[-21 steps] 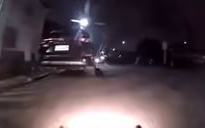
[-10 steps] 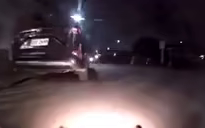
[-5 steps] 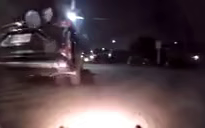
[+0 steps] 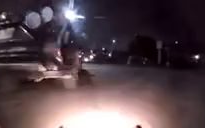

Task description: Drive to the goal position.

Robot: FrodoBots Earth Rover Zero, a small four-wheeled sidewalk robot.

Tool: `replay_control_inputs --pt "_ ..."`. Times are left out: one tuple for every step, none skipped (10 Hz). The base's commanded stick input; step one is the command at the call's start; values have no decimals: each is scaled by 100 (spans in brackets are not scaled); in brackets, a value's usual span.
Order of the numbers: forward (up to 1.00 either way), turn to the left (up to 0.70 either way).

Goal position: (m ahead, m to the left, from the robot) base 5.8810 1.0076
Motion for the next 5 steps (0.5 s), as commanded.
replay_control_inputs --pt "70 0" --pt "70 0" --pt "70 0" --pt "70 0" --pt "70 0"
